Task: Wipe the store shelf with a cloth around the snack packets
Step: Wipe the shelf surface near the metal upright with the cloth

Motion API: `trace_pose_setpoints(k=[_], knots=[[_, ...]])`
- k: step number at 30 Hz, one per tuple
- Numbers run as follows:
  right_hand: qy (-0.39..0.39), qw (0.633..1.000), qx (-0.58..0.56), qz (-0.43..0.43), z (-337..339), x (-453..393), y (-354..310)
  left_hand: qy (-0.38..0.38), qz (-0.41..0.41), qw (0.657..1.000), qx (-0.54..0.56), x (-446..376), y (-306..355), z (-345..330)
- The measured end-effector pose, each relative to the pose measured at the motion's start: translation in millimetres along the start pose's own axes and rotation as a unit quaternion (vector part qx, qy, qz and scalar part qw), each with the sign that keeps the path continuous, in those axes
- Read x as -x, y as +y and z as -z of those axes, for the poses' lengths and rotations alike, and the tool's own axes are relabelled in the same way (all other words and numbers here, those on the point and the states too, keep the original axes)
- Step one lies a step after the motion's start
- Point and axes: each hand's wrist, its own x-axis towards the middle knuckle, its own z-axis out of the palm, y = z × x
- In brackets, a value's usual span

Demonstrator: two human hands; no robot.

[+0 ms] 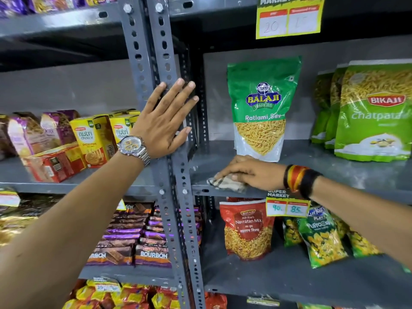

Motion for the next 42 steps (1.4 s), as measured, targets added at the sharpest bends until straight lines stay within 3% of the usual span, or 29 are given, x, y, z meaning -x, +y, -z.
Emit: trace_pose_setpoints(k=[2,4,10,17,21,24,29,31,34,42], knots=[[-0.020,1.000,-0.019,0.014,12,6,-5,-0.001,0.001,1.000,-0.002,-2,2,1],[0.022,1.000,0.004,-0.005,16,-16,-4,0.001,0.002,1.000,0.002,-4,1,1],[0.050,0.994,0.098,-0.001,-28,-100,-22,0.006,-0.005,1.000,0.004,-2,-1,-3],[0.005,0.997,0.049,0.057,-11,-13,-26,0.005,-0.002,1.000,0.003,-1,0,-1],[0.051,0.998,-0.023,-0.017,13,-10,6,0.004,0.001,1.000,0.004,-3,2,-1],[0.063,0.996,0.019,-0.064,7,-22,22,0.002,0.000,1.000,0.005,-3,2,0],[0.015,0.999,0.013,-0.042,8,26,8,0.006,-0.001,1.000,0.012,-1,2,-2],[0.034,0.997,0.002,-0.074,25,39,20,0.007,0.000,1.000,0.013,-1,3,-1],[0.116,0.982,0.038,-0.144,36,29,55,0.002,0.000,1.000,0.015,-3,1,1],[0.094,0.969,0.129,-0.189,12,31,49,-0.041,0.009,0.999,0.026,0,4,13]])
